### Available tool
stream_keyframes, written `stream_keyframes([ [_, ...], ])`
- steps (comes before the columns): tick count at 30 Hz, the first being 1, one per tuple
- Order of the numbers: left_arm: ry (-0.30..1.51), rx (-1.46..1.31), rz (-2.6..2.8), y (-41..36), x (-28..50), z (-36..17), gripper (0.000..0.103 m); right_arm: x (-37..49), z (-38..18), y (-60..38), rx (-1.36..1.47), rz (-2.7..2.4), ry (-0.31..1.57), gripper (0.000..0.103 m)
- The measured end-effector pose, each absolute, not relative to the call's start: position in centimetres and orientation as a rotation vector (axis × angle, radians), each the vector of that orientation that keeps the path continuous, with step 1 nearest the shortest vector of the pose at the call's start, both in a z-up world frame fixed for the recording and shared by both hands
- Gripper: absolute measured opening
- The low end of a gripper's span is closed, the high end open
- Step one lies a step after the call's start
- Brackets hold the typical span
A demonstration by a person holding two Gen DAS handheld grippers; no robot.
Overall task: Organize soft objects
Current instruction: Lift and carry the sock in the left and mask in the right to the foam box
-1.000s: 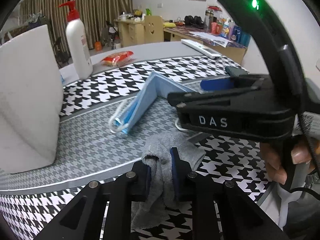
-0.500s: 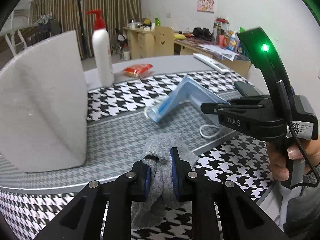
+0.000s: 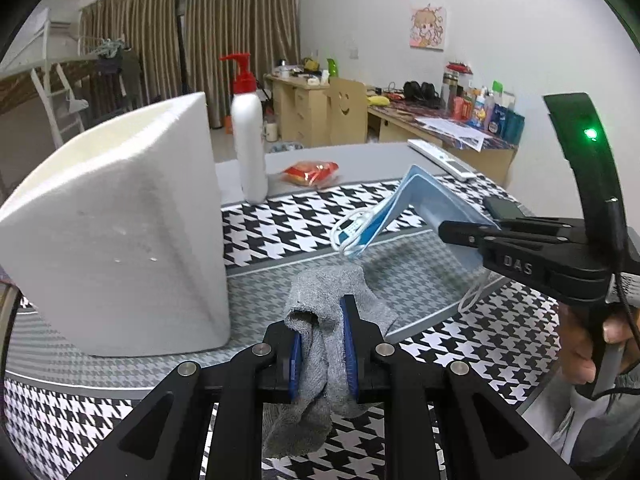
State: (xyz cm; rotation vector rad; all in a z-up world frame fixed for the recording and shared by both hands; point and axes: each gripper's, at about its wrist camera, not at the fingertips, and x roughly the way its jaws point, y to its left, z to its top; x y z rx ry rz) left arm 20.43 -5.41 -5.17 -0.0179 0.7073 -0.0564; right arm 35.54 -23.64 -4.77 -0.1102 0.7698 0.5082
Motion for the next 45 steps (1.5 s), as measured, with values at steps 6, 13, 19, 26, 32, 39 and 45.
stream_keyframes([
  [6,0.674,-0.008,-0.044,-5.0,19.8,-4.1,0.019,34.7,-3.4,-24.3,-0.053,0.506,0.732,0.006],
  [13,0.605,-0.003,-0.01,-3.9,19.7,-2.0,0.019,34.1,-2.0,-24.8,-0.02,0.483,0.667,0.006],
  [19,0.564,0.005,0.002,-3.6,19.6,-0.8,0.019,33.7,-0.9,-25.5,-0.003,0.465,0.628,0.006],
  [26,0.528,0.007,0.018,-3.1,19.8,0.4,0.019,33.3,-0.5,-25.5,0.001,0.46,0.619,0.006],
  [32,0.493,0.012,0.015,-2.9,19.6,1.5,0.019,32.8,0.4,-25.3,-0.008,0.458,0.585,0.006],
  [39,0.457,0.019,0.02,-2.6,19.7,2.5,0.019,32.6,1.6,-24.9,-0.014,0.463,0.557,0.007],
  [45,0.445,0.008,0.022,-2.0,19.9,3.1,0.019,32.5,2.2,-24.0,-0.027,0.48,0.54,0.007],
])
